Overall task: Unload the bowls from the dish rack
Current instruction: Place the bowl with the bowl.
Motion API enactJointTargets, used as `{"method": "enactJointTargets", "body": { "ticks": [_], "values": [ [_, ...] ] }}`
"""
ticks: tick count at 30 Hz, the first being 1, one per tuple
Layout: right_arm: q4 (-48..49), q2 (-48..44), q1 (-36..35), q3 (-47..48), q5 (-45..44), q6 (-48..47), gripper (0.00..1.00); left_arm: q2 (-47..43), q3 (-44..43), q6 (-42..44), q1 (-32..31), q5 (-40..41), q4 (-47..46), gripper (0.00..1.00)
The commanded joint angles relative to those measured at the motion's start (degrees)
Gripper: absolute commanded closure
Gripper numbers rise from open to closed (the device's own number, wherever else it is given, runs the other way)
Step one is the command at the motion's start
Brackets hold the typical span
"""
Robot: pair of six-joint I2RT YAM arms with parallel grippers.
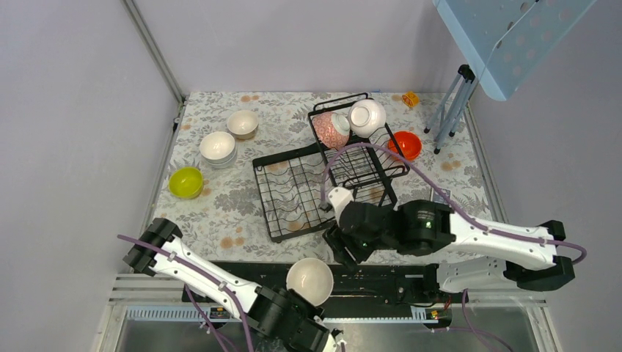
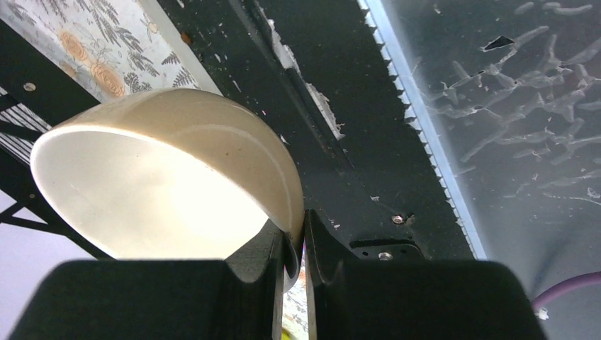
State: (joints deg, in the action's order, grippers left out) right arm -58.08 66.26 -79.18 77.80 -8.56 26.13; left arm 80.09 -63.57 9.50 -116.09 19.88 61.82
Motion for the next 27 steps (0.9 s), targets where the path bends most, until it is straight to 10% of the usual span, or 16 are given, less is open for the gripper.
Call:
{"method": "enactJointTargets", "body": {
  "ticks": [1,27],
  "values": [
    [1.8,2.5,-4.9,-2.6,-5.0,4.4,0.36,0.1,-2.5,2.2,-1.8,2.8,-0.9,1.00],
    [13.5,10.8,-11.2,-11.4,-8.2,8.6,0.44,2.0,-0.6,0.0,-6.5,6.9,-3.3,1.00]
  ]
}}
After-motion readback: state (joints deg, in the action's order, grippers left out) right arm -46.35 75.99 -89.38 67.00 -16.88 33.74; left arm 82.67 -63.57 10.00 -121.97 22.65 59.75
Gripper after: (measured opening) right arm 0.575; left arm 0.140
